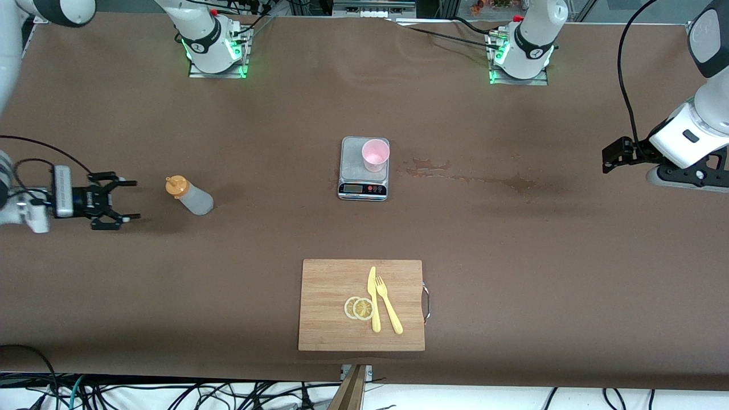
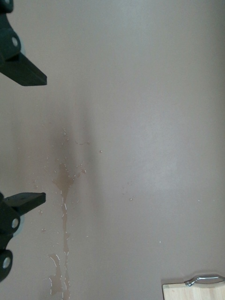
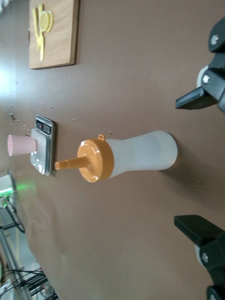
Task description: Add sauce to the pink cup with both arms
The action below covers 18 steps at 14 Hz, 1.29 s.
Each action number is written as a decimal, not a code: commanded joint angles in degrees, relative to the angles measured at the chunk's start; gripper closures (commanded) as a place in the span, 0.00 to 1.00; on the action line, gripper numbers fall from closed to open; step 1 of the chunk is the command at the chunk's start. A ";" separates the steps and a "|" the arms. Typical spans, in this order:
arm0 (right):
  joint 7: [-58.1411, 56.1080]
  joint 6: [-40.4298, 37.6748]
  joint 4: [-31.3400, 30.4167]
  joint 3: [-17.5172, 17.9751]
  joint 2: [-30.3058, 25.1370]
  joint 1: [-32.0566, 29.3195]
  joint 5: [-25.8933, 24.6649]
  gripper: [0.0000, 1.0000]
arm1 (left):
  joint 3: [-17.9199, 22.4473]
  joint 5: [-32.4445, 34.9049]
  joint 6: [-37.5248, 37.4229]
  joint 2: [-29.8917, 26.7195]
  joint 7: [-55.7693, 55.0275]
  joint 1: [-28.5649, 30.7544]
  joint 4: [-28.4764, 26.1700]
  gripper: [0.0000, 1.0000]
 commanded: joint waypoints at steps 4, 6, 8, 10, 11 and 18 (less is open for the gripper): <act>25.60 3.92 -5.33 1.30 -18.76 4.01 -12.46 0.00 | -0.82 0.05 0.38 -0.04 1.25 -0.02 0.22 0.00; 36.75 5.07 -6.31 1.57 -22.99 6.56 -15.72 0.00 | -1.44 0.14 0.47 -0.30 0.72 0.15 0.66 0.00; 48.01 5.16 -6.22 3.14 -26.07 8.33 -20.02 0.00 | -1.61 0.23 0.56 -0.47 0.72 0.33 0.75 0.00; 57.25 5.51 -6.31 4.55 -28.27 8.77 -22.93 0.00 | -3.54 0.57 0.38 -0.65 0.63 0.94 0.75 0.00; 62.16 6.03 -6.57 5.34 -29.41 8.95 -24.33 0.00 | -4.16 1.53 0.29 -0.74 0.63 1.73 1.01 0.00; 89.95 8.32 -7.10 6.84 -33.99 12.02 -27.58 0.00 | -7.51 1.98 0.21 -0.47 0.46 5.43 2.42 0.00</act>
